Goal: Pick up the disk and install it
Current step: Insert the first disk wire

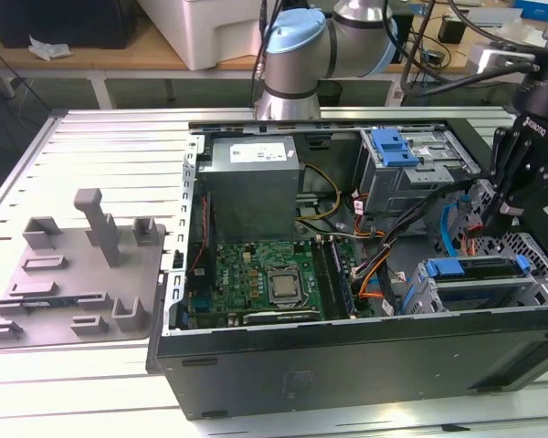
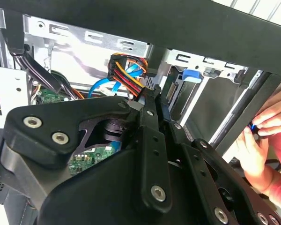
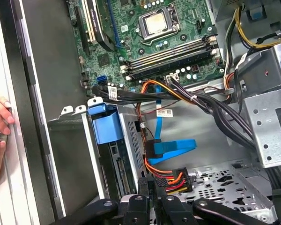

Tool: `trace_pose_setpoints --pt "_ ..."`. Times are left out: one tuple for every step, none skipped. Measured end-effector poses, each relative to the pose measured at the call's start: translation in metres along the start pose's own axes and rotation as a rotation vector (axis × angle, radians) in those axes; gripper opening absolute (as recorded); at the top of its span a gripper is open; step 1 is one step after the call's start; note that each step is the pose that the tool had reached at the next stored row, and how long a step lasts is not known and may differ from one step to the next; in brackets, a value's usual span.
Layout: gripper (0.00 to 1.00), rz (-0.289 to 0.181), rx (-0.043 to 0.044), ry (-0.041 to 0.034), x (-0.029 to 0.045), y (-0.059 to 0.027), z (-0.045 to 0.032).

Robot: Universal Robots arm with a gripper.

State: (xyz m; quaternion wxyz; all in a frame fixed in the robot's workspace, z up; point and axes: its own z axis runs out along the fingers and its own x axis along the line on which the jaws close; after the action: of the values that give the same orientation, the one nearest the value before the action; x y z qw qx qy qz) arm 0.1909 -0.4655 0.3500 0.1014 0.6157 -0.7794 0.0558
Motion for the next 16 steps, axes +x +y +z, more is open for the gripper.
trace_pose_setpoints --pt "0.16 -0.001 0.0009 -0.0079 0.0023 -0.0001 0.0005" --pt "0.16 -0.001 0.0016 -0.0141 0.0042 -0.0001 0.0009" --pt "0.16 -0.002 0.0021 -0.0183 0.0055 0.0 0.0012" --pt "0.16 -0.002 0.0027 -0.022 0.0066 0.0 0.0015" --pt "0.16 -0.003 0.0034 -0.0273 0.0082 0.0 0.0019" --pt "0.16 -0.003 0.004 -0.0307 0.0094 -0.0001 0.0021" --pt "0.16 -0.004 0.0048 -0.0357 0.0109 -0.0001 0.0025" --pt "0.16 -0.004 0.0053 -0.0395 0.0121 0.0 0.0028" --pt "0.16 -0.005 0.0064 -0.046 0.0143 0.0 0.0032" --pt "0.16 -0.005 0.0069 -0.0493 0.0154 0.0 0.0034" --pt "0.16 -0.006 0.0075 -0.0531 0.0167 0.0 0.0037" --pt "0.16 -0.007 0.0088 -0.0619 0.0191 0.0001 0.0043" --pt "0.16 -0.007 0.009 -0.0621 0.0191 0.0001 0.0043" --pt "0.16 -0.007 0.009 -0.0622 0.0191 0.0002 0.0043" --pt "0.16 -0.007 0.009 -0.0621 0.0192 0.0002 0.0043" --pt "0.16 -0.007 0.009 -0.0621 0.0192 0.0002 0.0043"
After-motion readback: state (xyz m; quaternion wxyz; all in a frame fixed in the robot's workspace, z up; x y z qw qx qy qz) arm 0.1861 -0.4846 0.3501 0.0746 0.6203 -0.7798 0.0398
